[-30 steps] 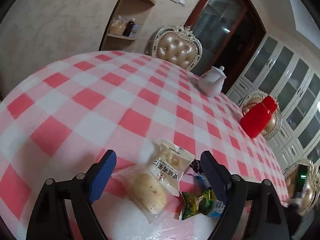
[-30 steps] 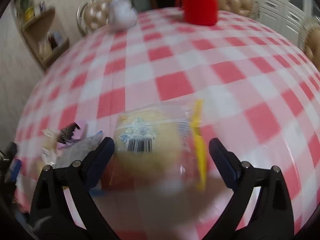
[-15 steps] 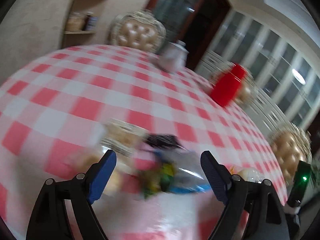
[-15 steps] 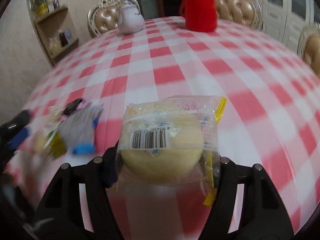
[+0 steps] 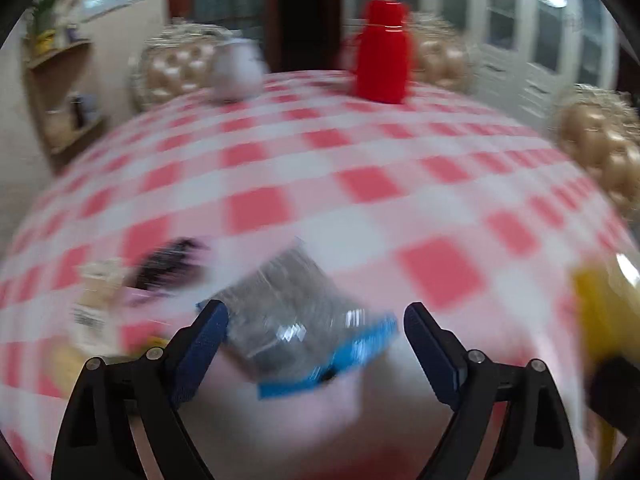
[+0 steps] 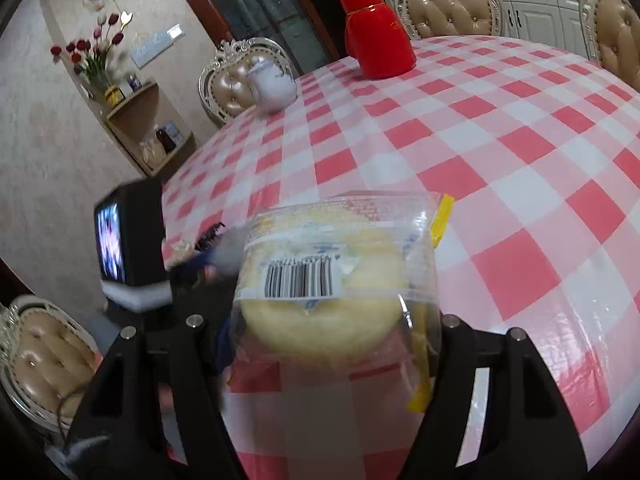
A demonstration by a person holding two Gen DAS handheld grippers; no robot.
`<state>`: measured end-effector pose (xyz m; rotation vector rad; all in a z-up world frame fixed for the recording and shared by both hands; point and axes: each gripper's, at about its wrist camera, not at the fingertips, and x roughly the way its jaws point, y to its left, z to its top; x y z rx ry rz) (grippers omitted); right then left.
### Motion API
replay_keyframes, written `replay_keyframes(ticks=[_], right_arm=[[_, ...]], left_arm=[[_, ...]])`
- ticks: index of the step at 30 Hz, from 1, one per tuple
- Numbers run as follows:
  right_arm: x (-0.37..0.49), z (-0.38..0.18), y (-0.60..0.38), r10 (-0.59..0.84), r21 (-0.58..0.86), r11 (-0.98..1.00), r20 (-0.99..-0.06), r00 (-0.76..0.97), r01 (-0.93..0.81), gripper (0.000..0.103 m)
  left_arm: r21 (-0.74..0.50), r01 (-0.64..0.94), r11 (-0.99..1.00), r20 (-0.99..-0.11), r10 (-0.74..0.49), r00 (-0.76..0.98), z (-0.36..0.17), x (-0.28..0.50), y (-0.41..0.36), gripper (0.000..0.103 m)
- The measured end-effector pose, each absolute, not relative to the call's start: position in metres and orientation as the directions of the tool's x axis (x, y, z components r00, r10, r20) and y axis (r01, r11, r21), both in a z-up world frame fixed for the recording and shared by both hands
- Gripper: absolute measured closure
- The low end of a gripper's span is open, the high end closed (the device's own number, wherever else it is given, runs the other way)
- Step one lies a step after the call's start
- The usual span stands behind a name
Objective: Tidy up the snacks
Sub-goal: 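Lower the left tool onto the blue-edged clear bag and grasp it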
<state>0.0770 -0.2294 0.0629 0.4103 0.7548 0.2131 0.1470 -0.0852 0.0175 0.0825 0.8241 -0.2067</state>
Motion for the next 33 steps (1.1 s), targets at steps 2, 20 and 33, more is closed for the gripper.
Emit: replay_keyframes(ticks=[2,20,33], right_arm=[[0.074,0.068,-0.234,0.333,0.442,0.896,-0.602,0.726,-0.045,0.032],[0.075,0.063,-0.279,0.325,0.532,0.844,-0.603,0.729,0.064,0.032],[0.074,0.064,-0.287,0.363,0.583,0.810,-0.582,0.727,0.063,0.032]], left_arm=[[0.051,0.255,0.966,-0.730,-0.139,0.669,0.017,0.136,-0.100,0.013],[-0.107,0.133,0.985,-0.726,-0.168,0.666,0.033,0.177,-0.090,0.012],[0.059,0.494,0.867,-0.773,-0.274,0.573,0.016,0.177,-0.111,0.014]])
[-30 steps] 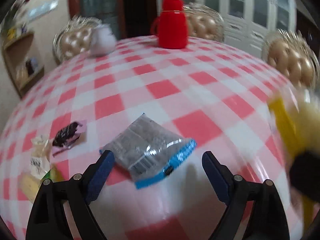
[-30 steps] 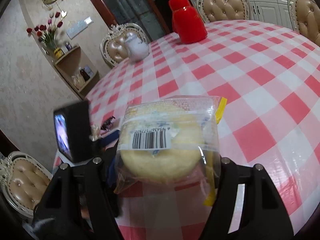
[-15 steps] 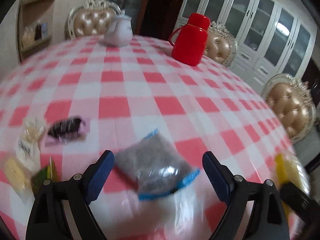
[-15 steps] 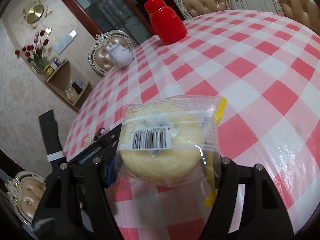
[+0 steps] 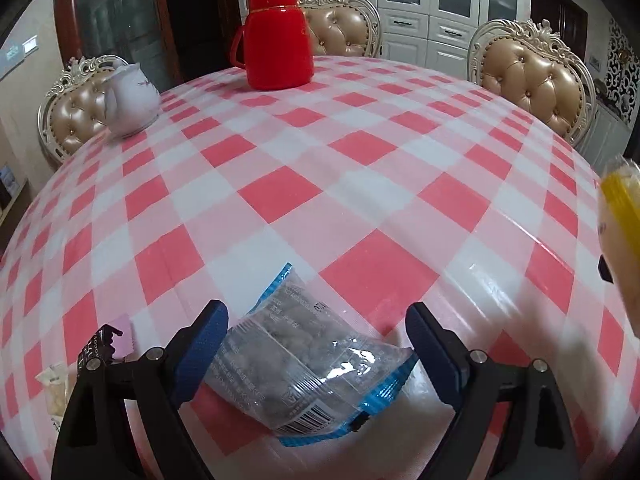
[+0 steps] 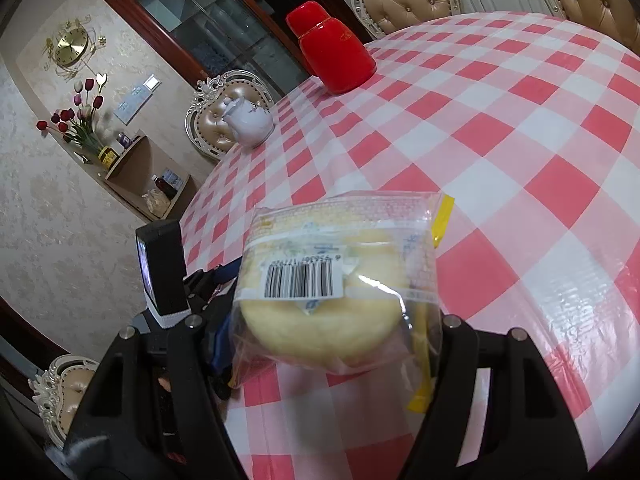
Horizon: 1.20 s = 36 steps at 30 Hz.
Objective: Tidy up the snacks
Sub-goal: 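Lower the left tool onto the blue-edged clear bag and grasp it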
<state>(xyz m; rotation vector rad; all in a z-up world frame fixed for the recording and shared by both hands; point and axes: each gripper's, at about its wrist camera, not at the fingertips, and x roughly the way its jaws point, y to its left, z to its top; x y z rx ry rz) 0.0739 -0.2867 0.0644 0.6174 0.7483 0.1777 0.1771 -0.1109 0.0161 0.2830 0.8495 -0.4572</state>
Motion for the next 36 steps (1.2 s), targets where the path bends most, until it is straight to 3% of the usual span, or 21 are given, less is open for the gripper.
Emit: replay_keyframes(ticks=[3,7,10,11,12,13,15,18,20,22,23,24,27,31,36], right_arm=[[0.076,0.061,-0.286,0.355,0.575,0.815,-0.593,0.723,0.071,0.032],[0.086,0.044,-0.282,0.350,0.557,0.824,-0.640,0.684,0.100,0.032],[0.091,0.032,-0.282,0.370,0.569,0.814,-0.661,0.653,0.115,0.032],[0.092,0.031,-0.281,0.370,0.568,0.815,-0.665,0.649,0.118,0.032],[0.092,0.030,-0.280,0.366,0.562,0.819,-0.668,0.648,0.117,0.032],[0.091,0.030,-0.279,0.363,0.558,0.822,-0.667,0.650,0.114,0.032],[0.090,0.031,-0.275,0.357,0.547,0.831,-0.667,0.654,0.104,0.032],[0.088,0.030,-0.269,0.344,0.529,0.843,-0.670,0.658,0.097,0.032],[0.088,0.026,-0.267,0.331,0.514,0.851,-0.680,0.654,0.104,0.032],[0.088,0.022,-0.267,0.330,0.518,0.848,-0.687,0.648,0.117,0.032],[0.087,0.021,-0.267,0.335,0.524,0.843,-0.687,0.645,0.121,0.032],[0.087,0.021,-0.267,0.344,0.534,0.837,-0.683,0.644,0.119,0.032],[0.086,0.024,-0.266,0.350,0.535,0.838,-0.676,0.648,0.106,0.032],[0.085,0.025,-0.266,0.366,0.549,0.830,-0.669,0.647,0.098,0.032],[0.083,0.027,-0.263,0.373,0.552,0.829,-0.663,0.649,0.087,0.032]], left_arm=[[0.094,0.473,0.876,-0.765,-0.240,0.597,0.014,0.169,-0.114,0.024],[0.122,0.431,0.894,-0.762,-0.194,0.618,0.013,0.158,-0.111,0.027],[0.125,0.385,0.915,-0.749,-0.168,0.641,0.017,0.141,-0.107,0.040],[0.131,0.375,0.918,-0.742,-0.160,0.651,0.019,0.135,-0.106,0.049],[0.149,0.357,0.922,-0.731,-0.141,0.667,0.021,0.130,-0.106,0.092],[0.185,0.322,0.928,-0.712,-0.099,0.696,0.024,0.123,-0.104,0.094],[0.132,0.324,0.937,-0.733,-0.128,0.668,0.025,0.115,-0.096,0.101],[0.126,0.293,0.948,-0.697,-0.126,0.706,0.032,0.094,-0.083,0.101],[0.036,0.270,0.962,-0.675,-0.176,0.717,0.044,0.090,-0.063,0.095],[-0.151,0.220,0.964,-0.638,-0.265,0.723,0.063,0.087,-0.025,0.047],[-0.210,0.185,0.960,-0.618,-0.277,0.736,0.067,0.086,-0.012,0.008],[-0.303,0.125,0.945,-0.578,-0.286,0.764,0.073,0.080,0.005,0.000],[-0.369,0.065,0.927,-0.611,-0.294,0.735,0.072,0.078,0.000,0.000],[-0.159,0.102,0.982,-0.721,-0.186,0.667,0.055,0.081,-0.053,0.001],[0.027,0.115,0.993,-0.786,-0.050,0.617,0.027,0.086,-0.078,0.022]])
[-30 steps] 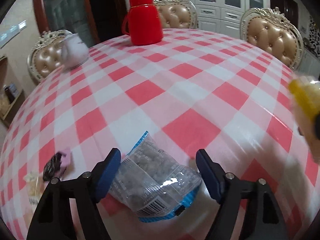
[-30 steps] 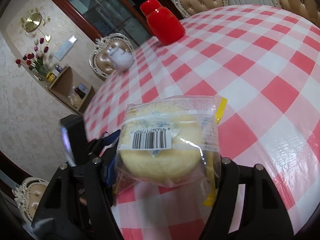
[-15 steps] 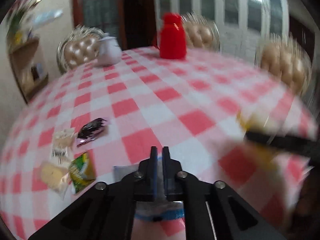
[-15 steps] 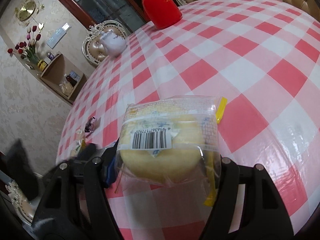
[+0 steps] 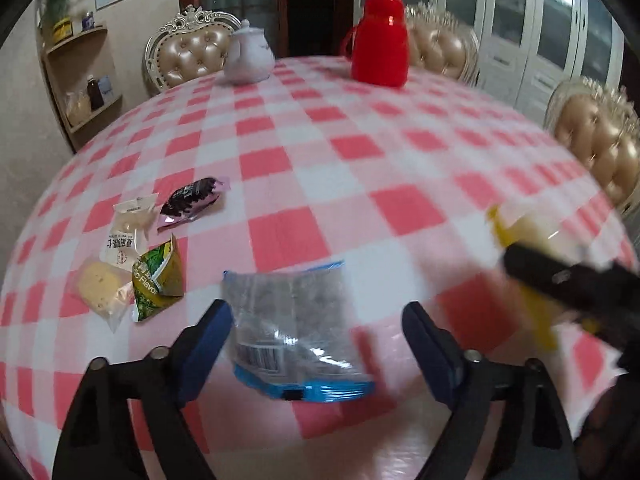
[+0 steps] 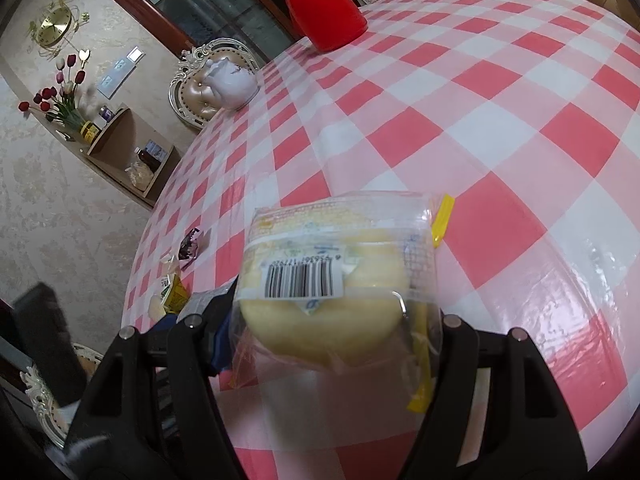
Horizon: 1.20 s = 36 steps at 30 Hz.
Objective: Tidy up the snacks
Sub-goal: 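Lower the left tool onto the blue-edged clear bag and grasp it, then carry both bags over the white box and open both tools to drop them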
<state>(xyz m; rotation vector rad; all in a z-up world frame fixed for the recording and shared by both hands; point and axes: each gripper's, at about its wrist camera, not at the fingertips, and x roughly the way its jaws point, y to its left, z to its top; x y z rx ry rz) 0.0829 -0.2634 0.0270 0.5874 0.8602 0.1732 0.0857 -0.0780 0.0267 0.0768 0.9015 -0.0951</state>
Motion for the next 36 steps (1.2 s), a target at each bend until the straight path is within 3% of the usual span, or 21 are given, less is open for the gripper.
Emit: replay_keyframes(ticks=[2,8,18,26,36], right_arm=[[0.083,0.028,-0.262,0.373,0.550,0.831,-0.662,0.650,0.084,0.032],[0.082,0.023,-0.255,0.356,0.518,0.853,-0.676,0.645,0.072,0.032],[0.036,0.029,-0.254,0.337,0.499,0.865,-0.650,0.681,0.047,0.033],[-0.021,0.032,-0.256,0.338,0.508,0.861,-0.608,0.718,0.026,0.033],[-0.091,0.052,-0.259,0.258,0.380,0.925,-0.608,0.751,-0.010,0.033]], left_arm=[[0.034,0.108,0.994,-0.810,-0.036,0.585,0.016,0.089,-0.073,0.034],[0.080,0.122,0.989,-0.769,-0.016,0.639,0.010,0.086,-0.074,0.050],[0.092,0.114,0.989,-0.690,-0.019,0.723,0.034,0.038,-0.085,0.050],[0.009,0.084,0.996,-0.606,-0.061,0.793,0.055,-0.016,-0.076,0.050],[0.026,0.115,0.993,-0.541,-0.083,0.837,0.063,-0.068,-0.092,0.050]])
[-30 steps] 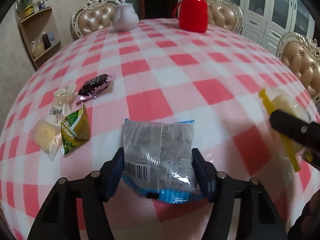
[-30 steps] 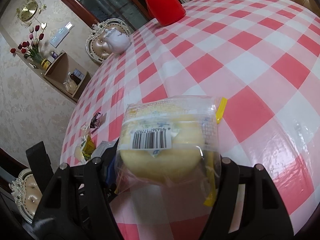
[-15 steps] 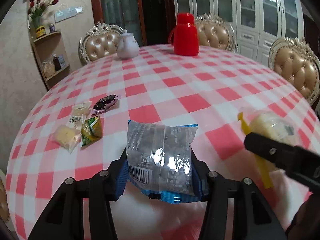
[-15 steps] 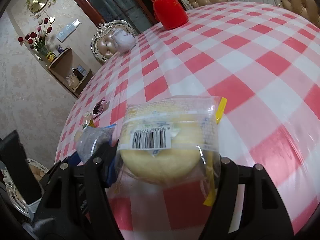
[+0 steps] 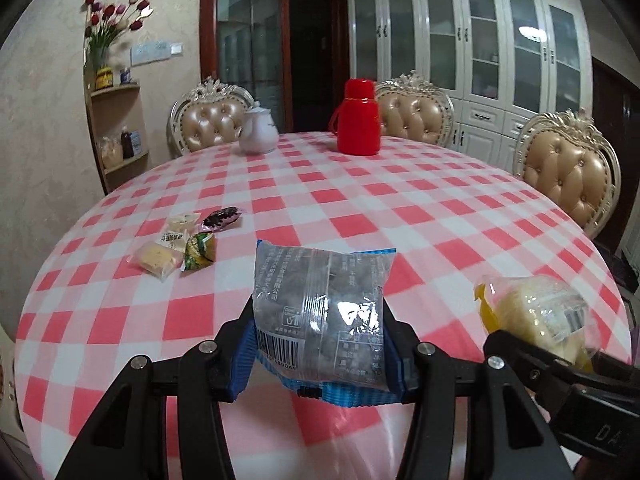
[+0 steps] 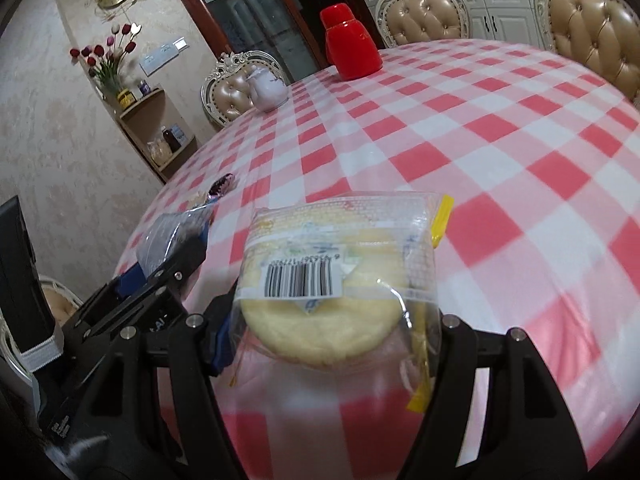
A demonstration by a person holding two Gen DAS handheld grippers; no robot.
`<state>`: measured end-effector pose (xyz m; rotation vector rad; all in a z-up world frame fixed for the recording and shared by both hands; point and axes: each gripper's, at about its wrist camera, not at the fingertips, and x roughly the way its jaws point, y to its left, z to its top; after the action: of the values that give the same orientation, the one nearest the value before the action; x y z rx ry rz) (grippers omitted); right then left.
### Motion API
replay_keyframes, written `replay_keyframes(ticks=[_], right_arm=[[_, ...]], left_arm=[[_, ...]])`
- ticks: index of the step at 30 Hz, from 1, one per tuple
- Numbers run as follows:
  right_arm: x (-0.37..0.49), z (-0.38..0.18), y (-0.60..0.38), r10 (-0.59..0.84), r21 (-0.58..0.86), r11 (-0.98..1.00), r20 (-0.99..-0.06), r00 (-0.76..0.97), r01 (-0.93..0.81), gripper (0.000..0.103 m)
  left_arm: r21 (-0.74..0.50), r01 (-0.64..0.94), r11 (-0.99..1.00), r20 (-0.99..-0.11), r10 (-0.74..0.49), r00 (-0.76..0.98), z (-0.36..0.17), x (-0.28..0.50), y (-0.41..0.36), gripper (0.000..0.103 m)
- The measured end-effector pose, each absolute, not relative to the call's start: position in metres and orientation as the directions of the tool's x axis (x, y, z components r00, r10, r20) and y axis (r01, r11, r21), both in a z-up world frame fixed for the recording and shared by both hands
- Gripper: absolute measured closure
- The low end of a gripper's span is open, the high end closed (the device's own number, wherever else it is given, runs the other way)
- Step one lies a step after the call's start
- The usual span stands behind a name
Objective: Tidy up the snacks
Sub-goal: 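Carry both bags over the white box and open both tools to drop them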
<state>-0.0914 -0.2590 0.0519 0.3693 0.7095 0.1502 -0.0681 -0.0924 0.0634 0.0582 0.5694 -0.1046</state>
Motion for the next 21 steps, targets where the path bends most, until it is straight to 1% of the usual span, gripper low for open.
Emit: replay_keyframes(ticks=[12,21], right_arm=[[-0.143,0.061,-0.297,0.182,0.334,0.942,-0.604,0.776,0.039,0.033],[-0.188,0.063,-0.353,0.078,0.306,0.940,-0.617,0.783,0.148,0.033]], left_arm=[[0.034,0.238,0.971,-0.528,-0.185,0.829,0.061,-0.107,-0.136,0.050],[0.053,0.373,0.926,-0.528,-0.291,0.798,0.062,-0.138,-0.190,0.050]])
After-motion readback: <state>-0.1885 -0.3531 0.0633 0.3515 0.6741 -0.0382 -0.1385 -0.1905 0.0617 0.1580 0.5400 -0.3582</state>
